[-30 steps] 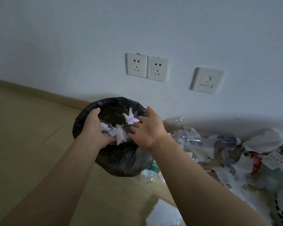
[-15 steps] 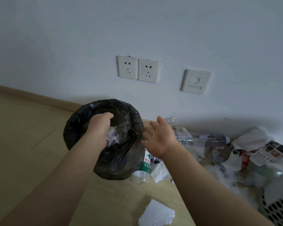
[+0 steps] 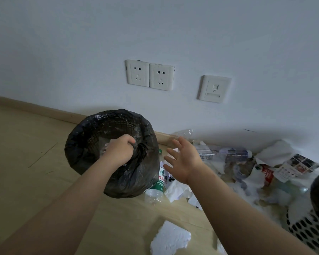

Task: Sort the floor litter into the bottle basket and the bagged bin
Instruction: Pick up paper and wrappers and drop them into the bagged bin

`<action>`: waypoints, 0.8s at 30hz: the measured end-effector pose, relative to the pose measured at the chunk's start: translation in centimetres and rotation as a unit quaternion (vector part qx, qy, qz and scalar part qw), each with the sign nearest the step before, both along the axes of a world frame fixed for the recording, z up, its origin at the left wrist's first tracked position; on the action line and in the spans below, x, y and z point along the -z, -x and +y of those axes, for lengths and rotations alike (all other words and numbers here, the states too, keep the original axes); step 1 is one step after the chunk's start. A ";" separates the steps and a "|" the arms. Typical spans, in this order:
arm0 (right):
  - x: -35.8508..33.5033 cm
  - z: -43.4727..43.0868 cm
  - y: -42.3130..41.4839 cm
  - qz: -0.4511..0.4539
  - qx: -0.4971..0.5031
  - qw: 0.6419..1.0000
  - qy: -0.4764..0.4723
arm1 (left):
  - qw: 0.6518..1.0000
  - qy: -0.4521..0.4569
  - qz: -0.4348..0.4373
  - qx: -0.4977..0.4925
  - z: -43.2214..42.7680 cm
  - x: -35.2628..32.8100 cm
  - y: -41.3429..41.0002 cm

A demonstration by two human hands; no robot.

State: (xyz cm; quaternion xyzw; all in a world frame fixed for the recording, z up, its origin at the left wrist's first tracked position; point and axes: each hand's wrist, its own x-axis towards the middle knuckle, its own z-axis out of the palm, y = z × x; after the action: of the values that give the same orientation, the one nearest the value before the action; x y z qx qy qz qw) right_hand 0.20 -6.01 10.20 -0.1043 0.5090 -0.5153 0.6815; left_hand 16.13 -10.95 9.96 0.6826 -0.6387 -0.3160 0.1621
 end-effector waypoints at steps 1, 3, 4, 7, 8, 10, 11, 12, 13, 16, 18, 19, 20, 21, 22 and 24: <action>0.2 0.2 0.5 0.008 0.000 1.000 -0.006 | 1.000 0.021 -0.004 0.017 0.2 -0.2 0.5; 0.7 0.5 1.7 0.023 -0.003 1.000 -0.013 | 0.996 0.076 0.000 0.056 0.6 -1.0 2.2; 0.9 0.7 2.4 0.034 -0.006 0.999 -0.016 | 0.992 0.100 0.009 0.075 0.7 -1.6 3.4; 1.2 1.4 5.1 0.080 -0.008 0.996 -0.037 | 0.983 0.113 0.036 0.141 0.7 -2.8 7.8; 1.3 1.8 6.0 0.108 -0.012 0.993 -0.045 | 0.981 0.096 0.035 0.164 0.7 -2.8 9.4; 1.8 2.7 8.1 0.184 -0.022 0.980 -0.069 | 0.974 0.049 -0.002 0.223 1.1 -1.8 12.5; 2.4 3.4 9.2 0.231 -0.029 0.969 -0.086 | 0.965 0.028 -0.040 0.256 1.5 -0.9 13.8; 2.9 4.1 10.1 0.282 -0.042 0.953 -0.101 | 0.952 0.009 -0.089 0.293 2.0 0.3 14.9; 3.7 5.4 11.3 0.332 -0.062 0.934 -0.112 | 0.933 -0.012 -0.141 0.330 2.8 1.7 16.1; 5.9 8.5 13.7 0.455 -0.151 0.870 -0.117 | 0.891 -0.055 -0.227 0.389 5.7 6.0 16.8; 7.5 10.4 15.2 0.528 -0.240 0.807 -0.108 | 0.873 -0.055 -0.223 0.431 7.7 9.2 16.3; 8.7 11.9 16.2 0.568 -0.287 0.763 -0.114 | 0.859 -0.052 -0.220 0.460 9.2 10.9 16.1; 9.7 12.6 16.6 0.605 -0.326 0.718 -0.111 | 0.846 -0.047 -0.223 0.481 9.8 12.2 15.3; 10.8 13.4 17.1 0.628 -0.354 0.684 -0.115 | 0.830 -0.035 -0.235 0.505 10.3 13.3 14.5; 12.0 14.5 17.7 0.639 -0.377 0.658 -0.125 | 0.817 -0.037 -0.249 0.519 10.7 14.4 14.1; 13.8 16.1 18.2 0.654 -0.419 0.615 -0.135 | 0.810 -0.042 -0.272 0.518 10.3 15.6 13.4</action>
State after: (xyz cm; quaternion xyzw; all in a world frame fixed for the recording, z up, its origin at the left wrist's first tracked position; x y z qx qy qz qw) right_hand -17.99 10.07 -3.60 -0.5225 0.7848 0.1055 0.3161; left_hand 2.70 -0.60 -5.65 0.3150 -0.9016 -0.1808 -0.2351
